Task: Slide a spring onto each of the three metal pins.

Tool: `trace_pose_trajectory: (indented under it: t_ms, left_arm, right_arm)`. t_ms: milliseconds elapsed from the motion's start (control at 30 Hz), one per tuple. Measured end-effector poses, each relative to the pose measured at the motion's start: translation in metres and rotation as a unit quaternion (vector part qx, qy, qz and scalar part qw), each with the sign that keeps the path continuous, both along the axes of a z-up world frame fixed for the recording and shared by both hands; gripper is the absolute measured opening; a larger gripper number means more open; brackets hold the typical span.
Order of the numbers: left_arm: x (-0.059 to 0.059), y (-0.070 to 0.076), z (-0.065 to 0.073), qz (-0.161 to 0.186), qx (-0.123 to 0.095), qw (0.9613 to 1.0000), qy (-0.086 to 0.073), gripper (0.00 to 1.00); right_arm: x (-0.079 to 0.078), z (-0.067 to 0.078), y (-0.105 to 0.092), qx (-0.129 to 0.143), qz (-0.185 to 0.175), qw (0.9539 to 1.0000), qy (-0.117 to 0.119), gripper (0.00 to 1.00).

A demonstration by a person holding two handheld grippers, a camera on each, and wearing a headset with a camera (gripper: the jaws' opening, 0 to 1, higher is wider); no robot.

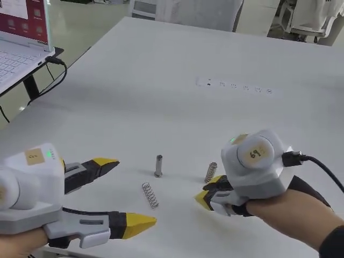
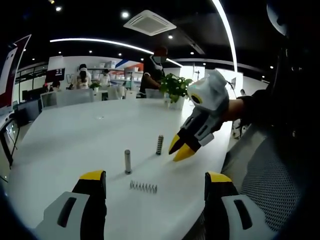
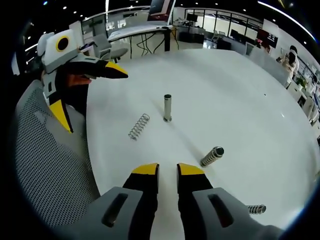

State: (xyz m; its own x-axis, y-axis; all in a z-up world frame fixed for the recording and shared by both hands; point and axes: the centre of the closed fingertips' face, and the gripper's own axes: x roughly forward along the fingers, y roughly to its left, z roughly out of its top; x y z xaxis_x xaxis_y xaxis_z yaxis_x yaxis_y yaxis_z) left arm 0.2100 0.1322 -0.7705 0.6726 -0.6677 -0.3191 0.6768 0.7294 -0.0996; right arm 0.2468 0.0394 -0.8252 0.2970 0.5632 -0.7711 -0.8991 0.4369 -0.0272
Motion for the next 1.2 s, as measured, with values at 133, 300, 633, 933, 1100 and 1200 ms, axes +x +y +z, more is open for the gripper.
trace_pose_trajectory:
  t_ms: [133,300,633,933,1100,1200]
  left_arm:
    - [0.000,0.000,0.001,0.000,-0.001,1.0000,-0.001,0.77]
    - [0.000,0.000,0.001,0.000,-0.001,1.0000,-0.002,0.77]
    - [0.000,0.001,0.001,0.000,0.001,1.0000,-0.002,0.77]
    - [0.000,0.001,0.000,0.001,0.001,1.0000,-0.001,0.77]
    - [0.000,0.001,0.000,0.000,0.001,1.0000,0.000,0.77]
    - [0.000,0.001,0.000,0.000,0.001,1.0000,0.001,0.77]
  right_arm:
    - [-0.003,0.001,0.008,0.000,0.011,0.9999,-0.001,0.13]
    - [-0.006,-0.001,0.017,-0.001,0.024,0.9997,-0.002,0.13]
    - [-0.016,-0.004,0.039,0.001,0.054,0.9986,0.004,0.14]
    - [-0.026,-0.011,0.057,0.004,0.075,0.9970,0.018,0.15]
    - [-0.028,-0.014,0.065,0.006,0.079,0.9966,0.019,0.15]
    - [-0.029,-0.015,0.068,0.011,0.079,0.9965,0.026,0.15]
